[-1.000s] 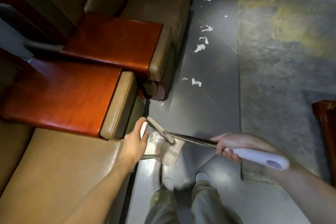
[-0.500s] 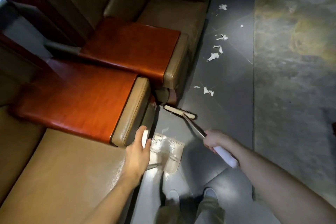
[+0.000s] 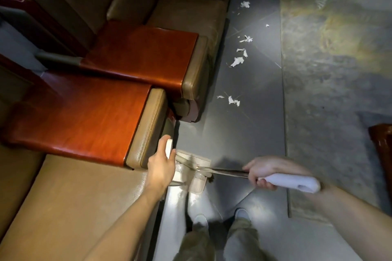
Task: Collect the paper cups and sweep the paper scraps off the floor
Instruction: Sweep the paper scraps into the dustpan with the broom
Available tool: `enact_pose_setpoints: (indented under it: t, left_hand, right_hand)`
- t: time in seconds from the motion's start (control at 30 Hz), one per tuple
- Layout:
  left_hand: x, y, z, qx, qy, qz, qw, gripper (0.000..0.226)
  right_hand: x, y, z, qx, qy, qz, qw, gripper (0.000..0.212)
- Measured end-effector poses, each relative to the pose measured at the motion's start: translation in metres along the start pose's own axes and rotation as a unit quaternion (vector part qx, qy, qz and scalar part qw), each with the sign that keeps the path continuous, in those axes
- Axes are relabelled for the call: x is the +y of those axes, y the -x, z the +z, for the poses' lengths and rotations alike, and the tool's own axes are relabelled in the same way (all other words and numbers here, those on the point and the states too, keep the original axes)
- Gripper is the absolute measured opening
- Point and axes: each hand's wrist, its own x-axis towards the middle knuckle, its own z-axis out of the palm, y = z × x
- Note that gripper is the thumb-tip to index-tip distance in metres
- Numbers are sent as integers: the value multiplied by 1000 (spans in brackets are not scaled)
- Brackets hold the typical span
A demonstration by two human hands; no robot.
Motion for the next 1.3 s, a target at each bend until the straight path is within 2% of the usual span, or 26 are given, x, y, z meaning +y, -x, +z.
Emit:
enact_pose_setpoints:
  t: [0.2, 0.3, 0.53, 0.67, 0.8, 0.9, 0.97, 1.17, 1.3]
  left_hand:
    - [15, 8, 15, -52, -24, 37, 998, 36]
    - [35, -2, 29, -56, -41, 74, 995, 36]
    - [98, -52, 70, -68, -27, 128, 989, 36]
    - [149, -95, 106, -62, -19, 108, 992, 43]
    - [194, -140, 141, -48, 0, 64, 997, 42]
    - [221, -167, 163, -41, 4, 48, 998, 40]
    - [238, -180, 173, -38, 7, 42, 998, 40]
    - [264, -205, 190, -26, -11, 8, 1000, 44]
    - [261, -211, 187, -21, -25, -14, 999, 44]
  right_hand:
    - [52, 48, -19, 30, -107, -6, 994, 67]
    - [72, 58, -48, 64, -160, -17, 985, 63]
    - [105, 51, -147, 99, -278, -18, 955, 57]
    - [107, 20, -226, 72, -324, 11, 943, 59]
    - [99, -11, -312, 96, -287, 14, 953, 53]
    - [87, -27, -365, 79, -322, 16, 943, 28]
    - [78, -41, -392, 121, -311, -11, 943, 25]
    - [46, -71, -435, 172, -234, -100, 952, 22]
    - [22, -99, -449, 185, -107, -45, 976, 11]
